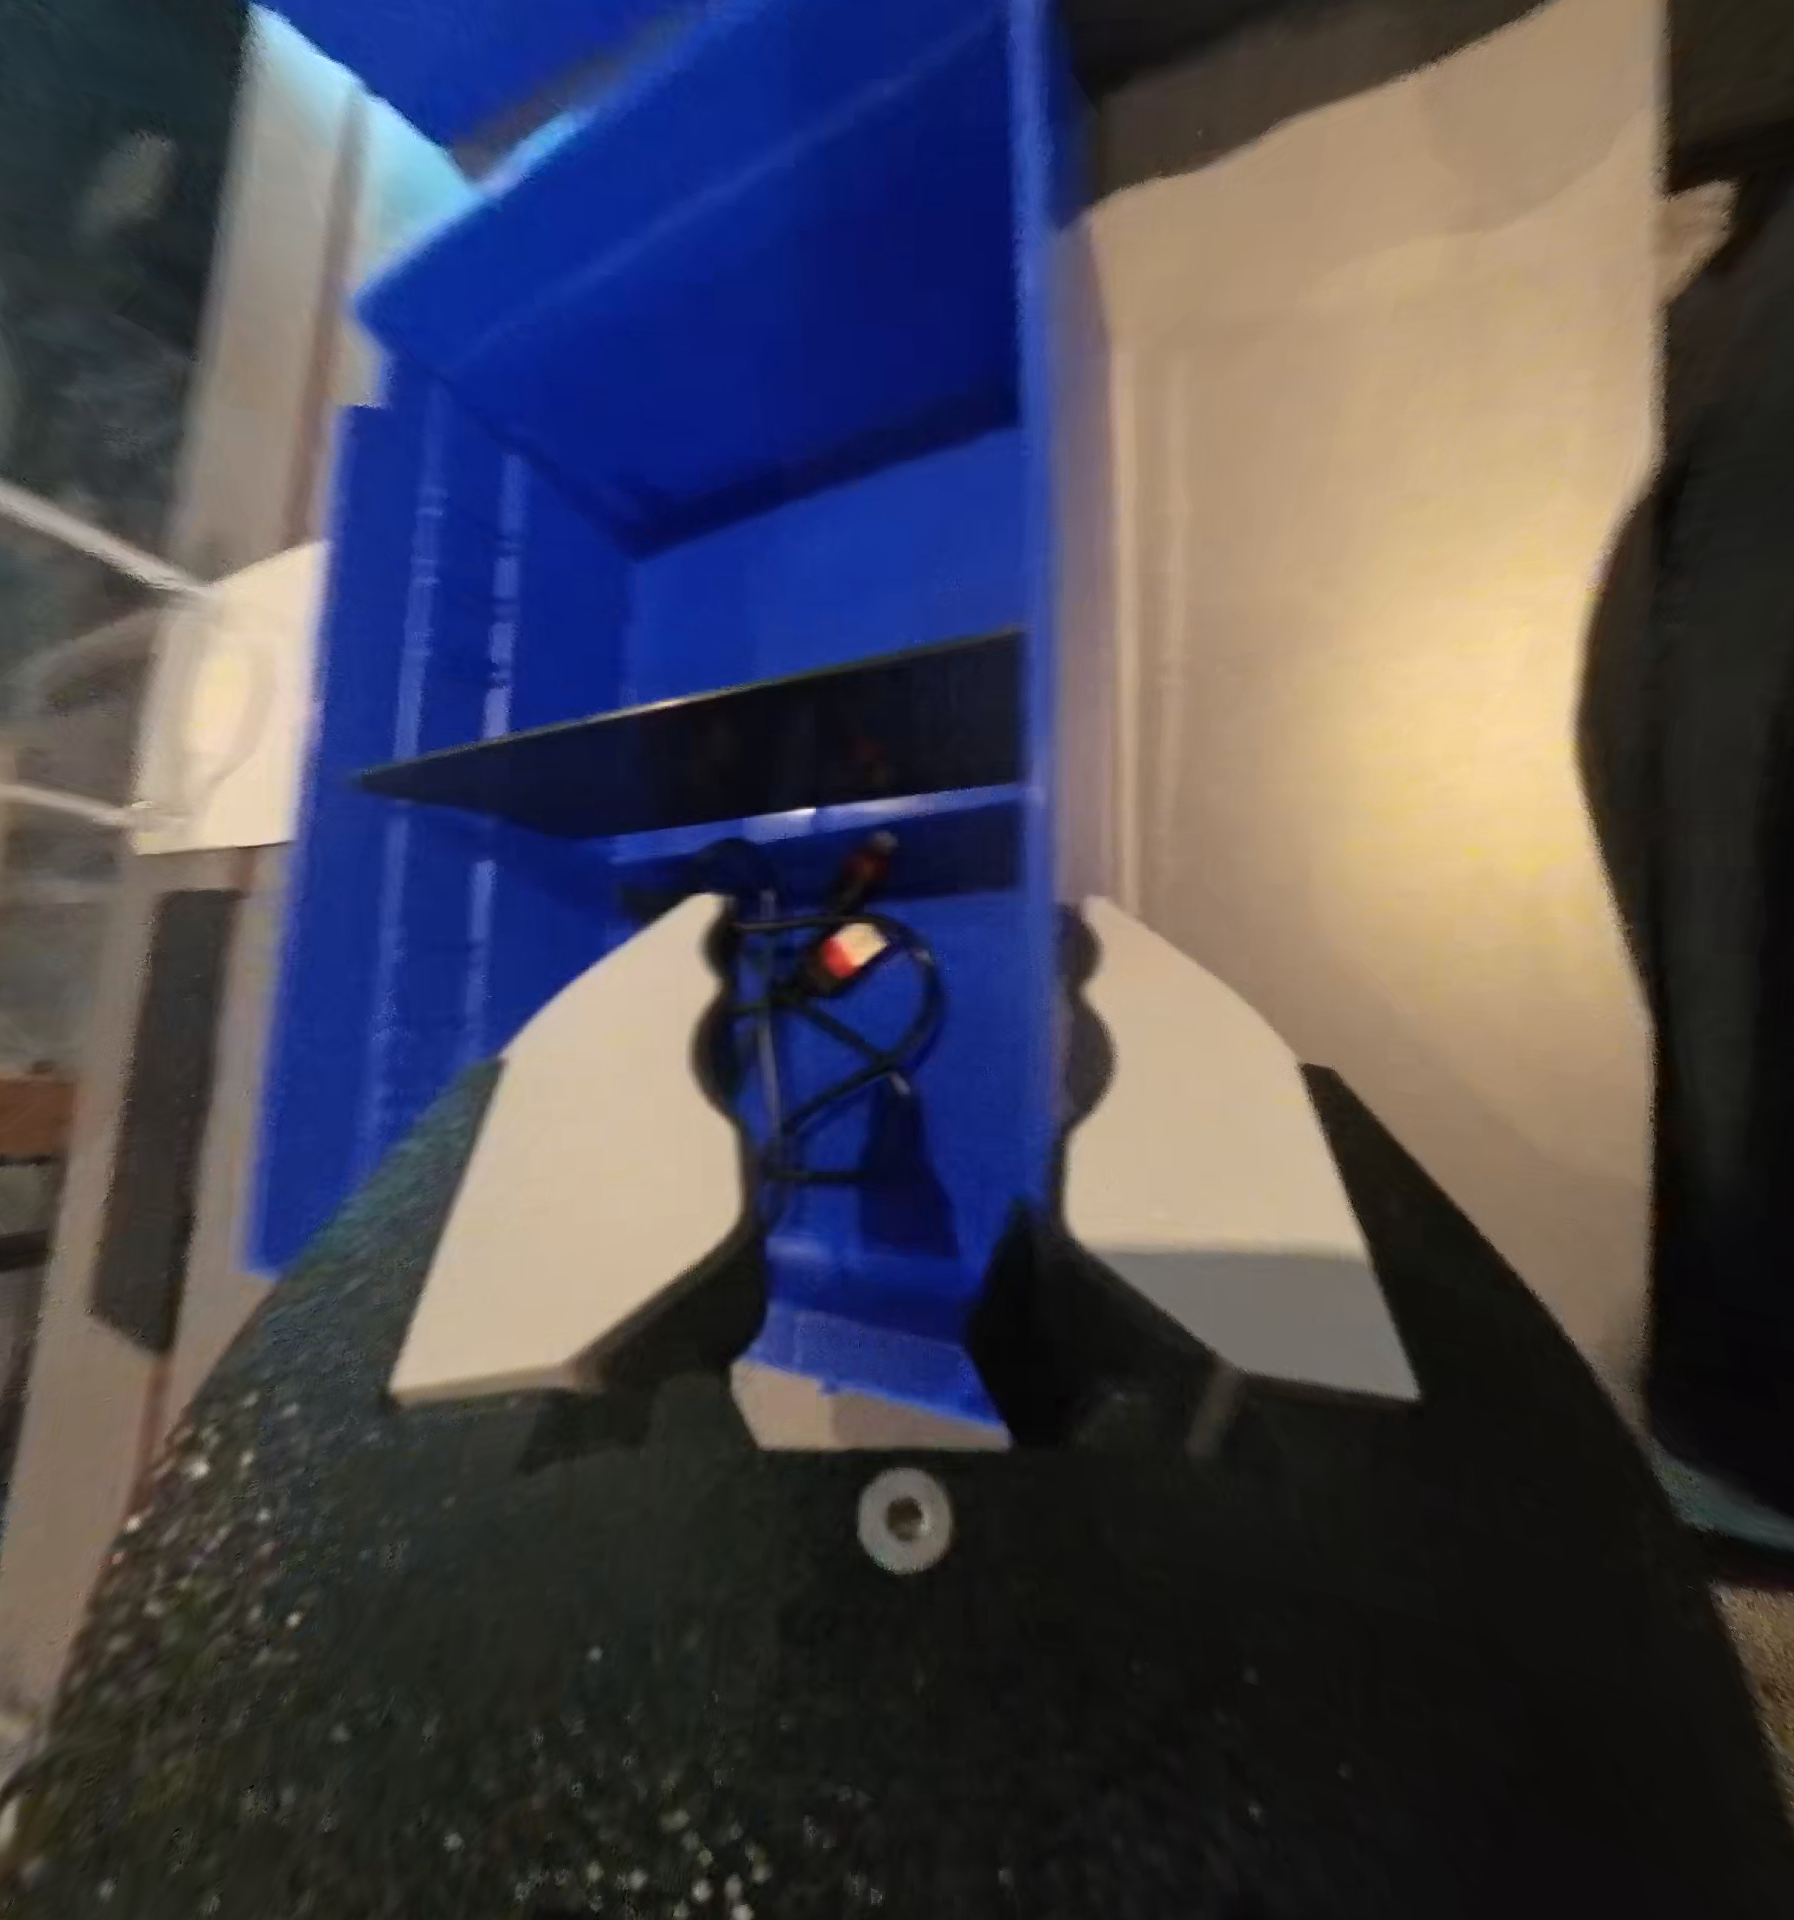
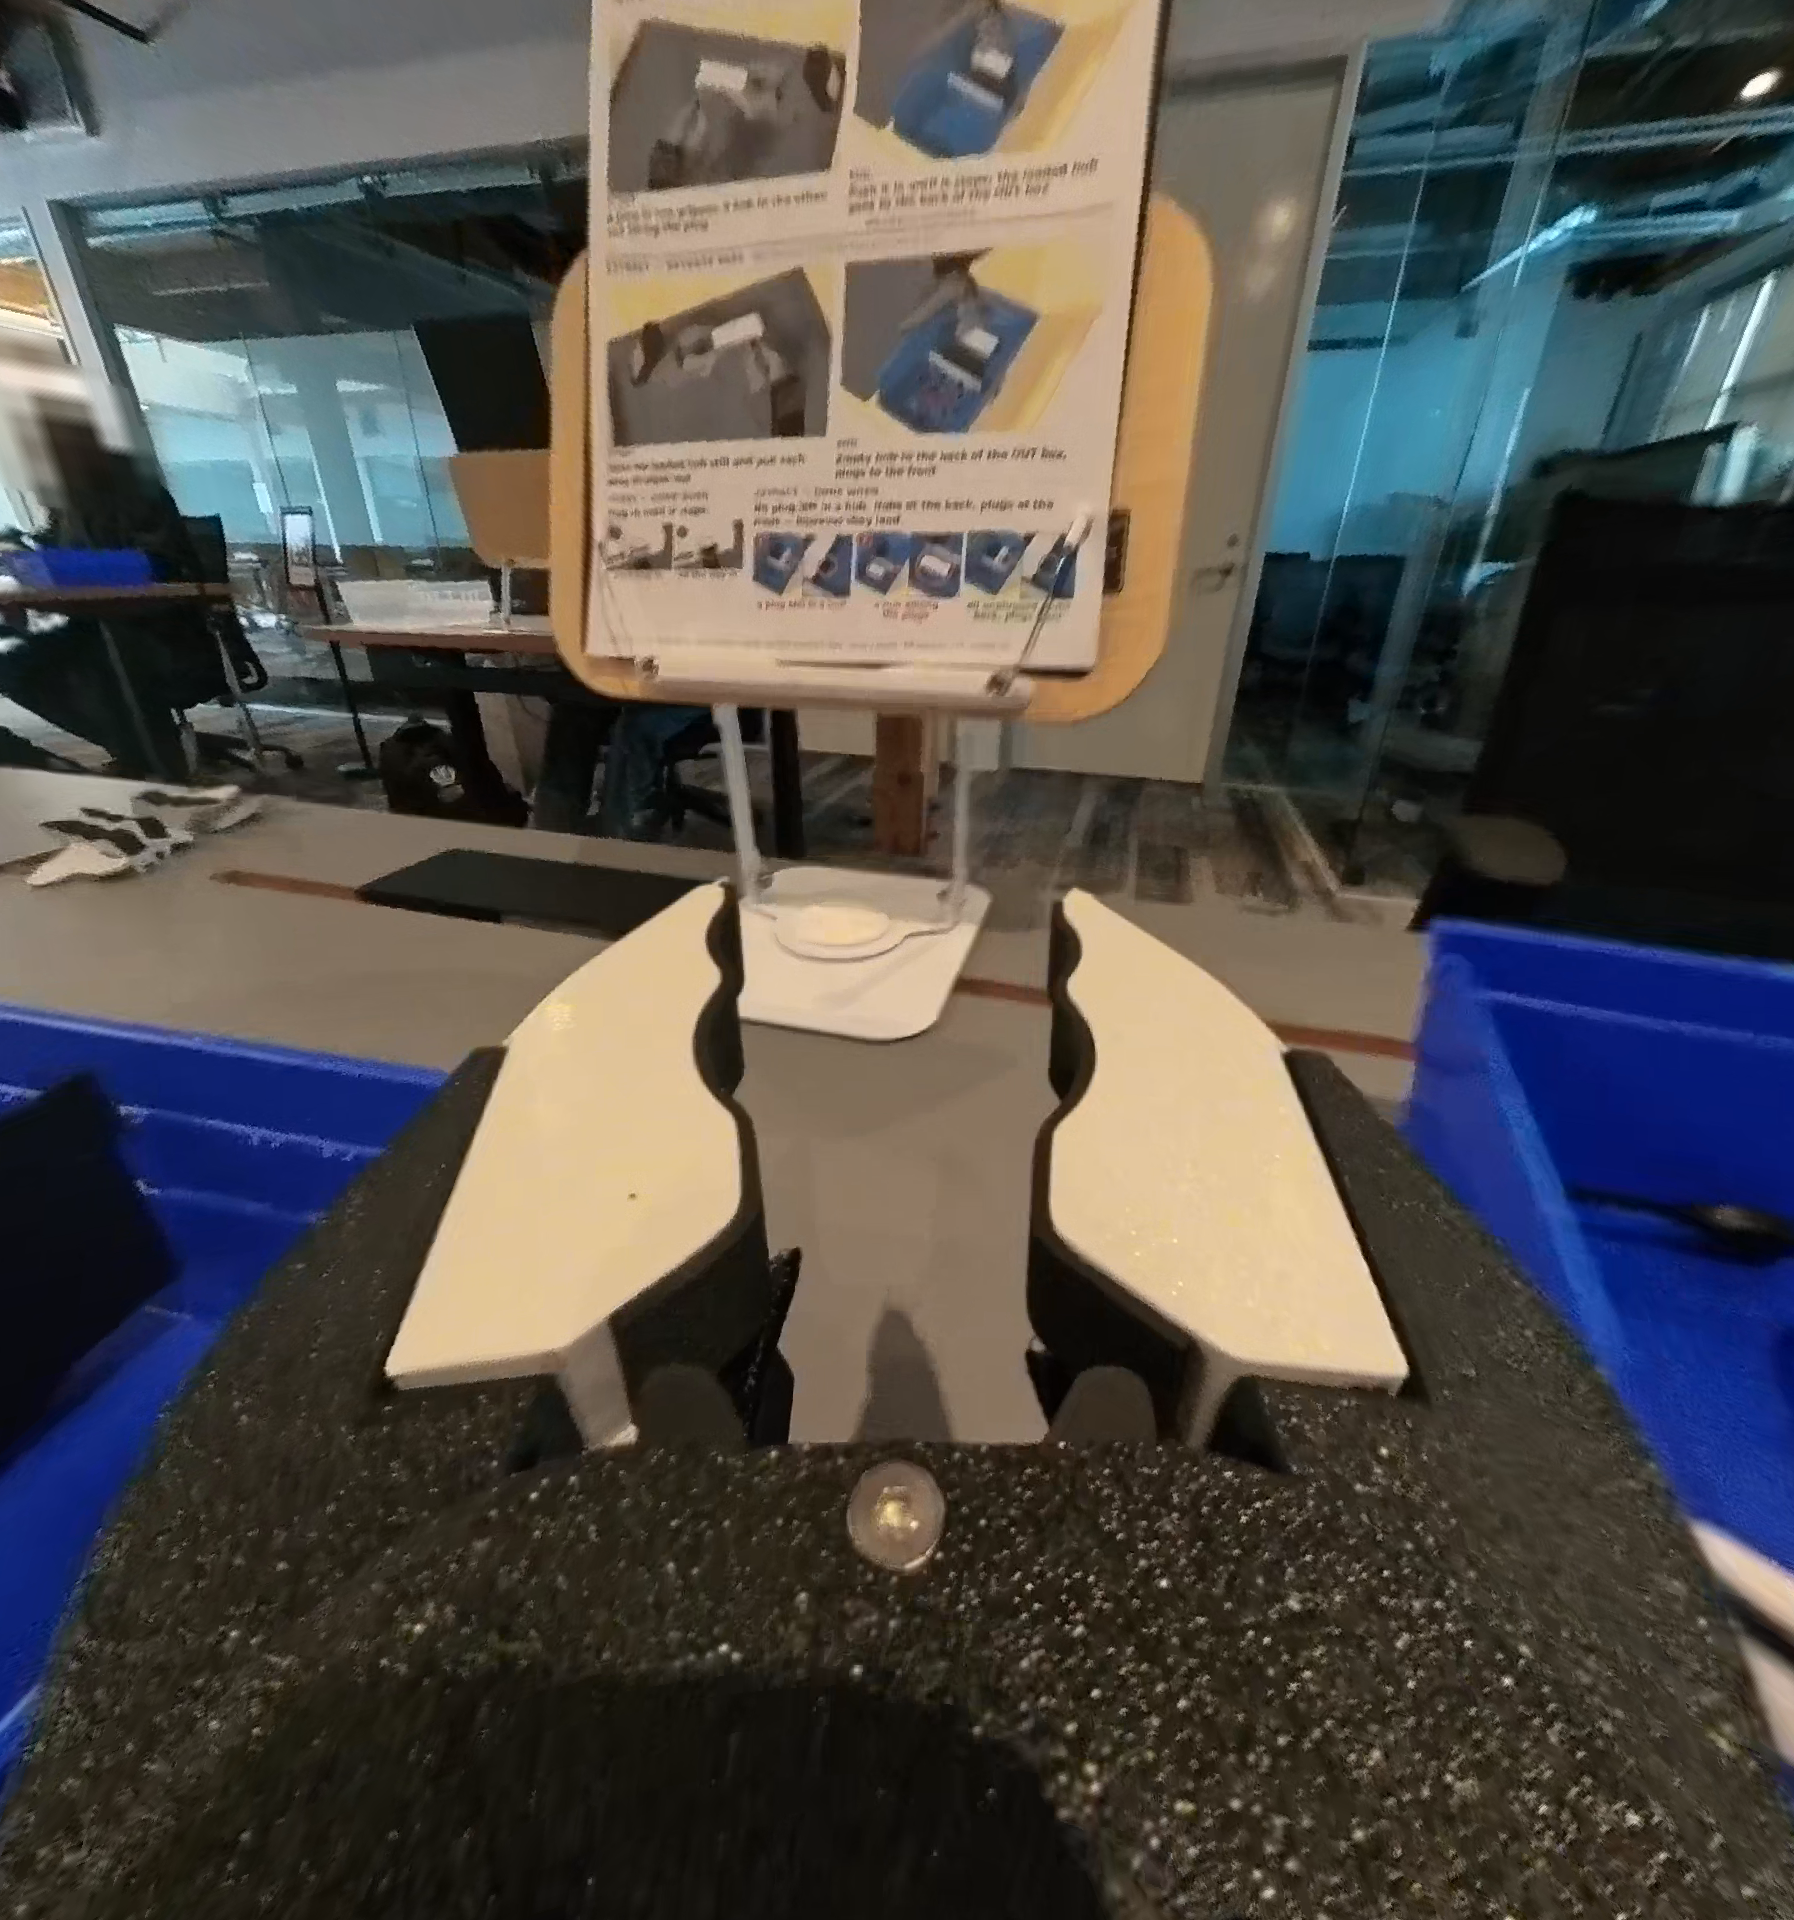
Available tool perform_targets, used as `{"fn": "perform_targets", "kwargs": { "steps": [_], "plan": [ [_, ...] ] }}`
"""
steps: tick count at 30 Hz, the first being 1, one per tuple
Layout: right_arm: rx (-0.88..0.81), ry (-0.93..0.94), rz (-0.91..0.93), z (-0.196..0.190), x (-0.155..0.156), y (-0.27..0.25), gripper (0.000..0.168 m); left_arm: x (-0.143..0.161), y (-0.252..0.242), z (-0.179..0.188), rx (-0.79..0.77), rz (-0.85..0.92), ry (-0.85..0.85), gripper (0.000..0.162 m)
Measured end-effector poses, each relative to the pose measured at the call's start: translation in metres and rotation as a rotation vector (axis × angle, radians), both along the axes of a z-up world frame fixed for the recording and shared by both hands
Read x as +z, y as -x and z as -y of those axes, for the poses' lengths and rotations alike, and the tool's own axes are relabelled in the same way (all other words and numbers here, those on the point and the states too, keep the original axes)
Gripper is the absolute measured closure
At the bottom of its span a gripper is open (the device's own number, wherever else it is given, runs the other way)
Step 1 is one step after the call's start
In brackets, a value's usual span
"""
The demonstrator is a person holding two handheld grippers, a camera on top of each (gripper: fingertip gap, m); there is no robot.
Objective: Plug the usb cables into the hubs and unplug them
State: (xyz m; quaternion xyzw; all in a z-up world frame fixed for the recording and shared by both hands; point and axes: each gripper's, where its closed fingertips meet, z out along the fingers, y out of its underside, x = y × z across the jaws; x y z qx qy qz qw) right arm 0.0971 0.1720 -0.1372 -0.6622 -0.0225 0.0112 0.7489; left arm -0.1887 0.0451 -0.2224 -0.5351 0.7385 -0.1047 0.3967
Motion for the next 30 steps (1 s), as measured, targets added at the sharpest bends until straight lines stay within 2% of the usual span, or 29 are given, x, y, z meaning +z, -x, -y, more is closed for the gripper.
{"fn": "perform_targets", "kwargs": {
  "steps": [1, 3, 5, 7, 8, 9, 11, 15, 18, 19, 20, 24, 27, 30],
  "plan": [
    [-0.024, -0.004, 0.024, 0.007, 0.011, -0.009, 0.111, 0.008, 0.003, -0.008, 0.035, 0.031, -0.021, 0.085],
    [-0.139, 0.032, 0.102, 0.021, 0.026, -0.039, 0.11, 0.02, 0.015, -0.025, 0.117, 0.074, -0.037, 0.064],
    [-0.241, 0.18, 0.183, 0.03, 0.024, -0.072, 0.109, 0.028, 0.032, -0.047, 0.198, 0.108, -0.07, 0.056],
    [-0.249, 0.372, 0.186, 0.032, 0.01, -0.096, 0.104, 0.029, 0.048, -0.066, 0.266, 0.139, -0.065, 0.062],
    [-0.228, 0.455, 0.166, 0.03, 0.003, -0.104, 0.104, 0.03, 0.052, -0.071, 0.283, 0.18, -0.023, 0.071],
    [-0.209, 0.524, 0.148, 0.028, -0.004, -0.111, 0.104, 0.032, 0.052, -0.069, 0.275, 0.238, 0.043, 0.081],
    [-0.174, 0.674, 0.14, 0.02, -0.02, -0.121, 0.106, 0.037, 0.048, -0.063, 0.226, 0.32, 0.123, 0.085],
    [-0.121, 1.024, 0.188, 0.004, -0.065, -0.132, 0.11, 0.04, 0.053, -0.075, 0.256, 0.297, 0.008, 0.075],
    [-0.135, 1.266, 0.234, 0.001, -0.1, -0.141, 0.117, 0.053, 0.064, -0.091, 0.315, 0.357, 0.002, 0.073],
    [-0.13, 1.319, 0.245, 0.001, -0.109, -0.141, 0.127, 0.058, 0.07, -0.098, 0.343, 0.386, 0.013, 0.074],
    [-0.118, 1.362, 0.263, 0.001, -0.116, -0.14, 0.14, 0.062, 0.077, -0.104, 0.371, 0.411, 0.023, 0.074],
    [-0.196, 1.412, 0.32, 0.003, -0.113, -0.152, 0.159, 0.065, 0.108, -0.118, 0.458, 0.473, 0.049, 0.076],
    [-0.122, 1.394, 0.313, 0.014, -0.111, -0.153, 0.163, 0.062, 0.128, -0.121, 0.503, 0.492, 0.05, 0.08],
    [-0.077, 1.363, 0.417, 0.028, -0.107, -0.151, 0.163, 0.056, 0.144, -0.123, 0.536, 0.499, 0.063, 0.082]
  ]
}}
